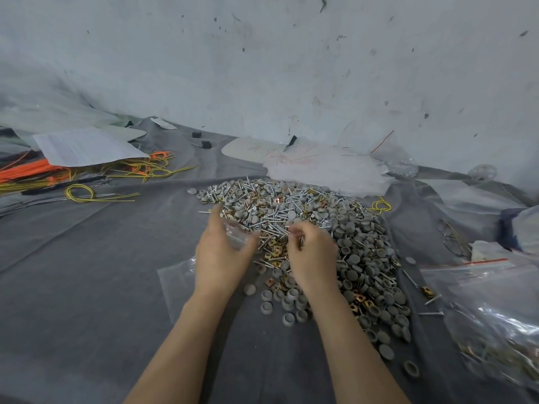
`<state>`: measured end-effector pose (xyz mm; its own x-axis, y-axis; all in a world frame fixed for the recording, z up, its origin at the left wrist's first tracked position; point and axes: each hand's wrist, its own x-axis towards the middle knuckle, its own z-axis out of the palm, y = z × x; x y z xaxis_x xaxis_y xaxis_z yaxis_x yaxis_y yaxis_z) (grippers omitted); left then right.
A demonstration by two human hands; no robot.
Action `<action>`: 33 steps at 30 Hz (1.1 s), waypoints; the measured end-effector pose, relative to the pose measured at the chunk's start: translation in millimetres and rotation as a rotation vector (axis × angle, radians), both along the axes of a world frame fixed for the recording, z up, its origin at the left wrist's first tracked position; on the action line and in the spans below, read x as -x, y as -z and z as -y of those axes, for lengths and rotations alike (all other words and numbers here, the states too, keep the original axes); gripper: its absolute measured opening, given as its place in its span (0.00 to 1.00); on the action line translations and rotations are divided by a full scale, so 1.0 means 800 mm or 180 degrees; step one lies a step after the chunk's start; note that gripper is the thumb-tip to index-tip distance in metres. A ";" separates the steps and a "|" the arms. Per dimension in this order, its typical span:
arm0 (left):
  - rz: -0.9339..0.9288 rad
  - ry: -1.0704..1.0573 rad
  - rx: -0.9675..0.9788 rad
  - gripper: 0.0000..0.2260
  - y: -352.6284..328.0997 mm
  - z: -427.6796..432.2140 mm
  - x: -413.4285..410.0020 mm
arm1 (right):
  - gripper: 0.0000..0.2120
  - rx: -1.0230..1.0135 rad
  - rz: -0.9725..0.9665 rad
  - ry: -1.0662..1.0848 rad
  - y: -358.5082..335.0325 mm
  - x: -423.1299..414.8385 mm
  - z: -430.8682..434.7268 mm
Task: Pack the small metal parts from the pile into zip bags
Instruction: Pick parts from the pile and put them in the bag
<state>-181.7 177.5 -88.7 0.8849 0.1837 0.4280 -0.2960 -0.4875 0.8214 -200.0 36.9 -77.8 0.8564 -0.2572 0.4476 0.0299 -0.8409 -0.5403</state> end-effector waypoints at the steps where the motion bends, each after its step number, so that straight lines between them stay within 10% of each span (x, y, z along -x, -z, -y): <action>1: 0.0006 -0.0031 0.0263 0.35 -0.005 -0.004 -0.001 | 0.08 0.0177 -0.0098 0.0001 0.002 0.001 -0.001; 10: 0.0523 -0.0184 0.1156 0.36 -0.057 -0.033 0.005 | 0.13 0.0830 -0.0719 -0.0075 0.017 0.000 -0.011; 16: 0.0915 -0.0345 0.0713 0.35 -0.085 -0.042 0.013 | 0.14 0.0823 -0.0829 -0.0136 0.014 -0.001 -0.013; 26: -0.0451 -0.0096 -0.1510 0.32 -0.048 -0.007 -0.002 | 0.10 0.1013 -0.0812 0.0004 0.015 -0.002 -0.014; 33: -0.0119 0.0166 -0.1284 0.37 0.006 0.019 0.004 | 0.05 -0.0465 0.0087 -0.0124 0.007 -0.005 -0.002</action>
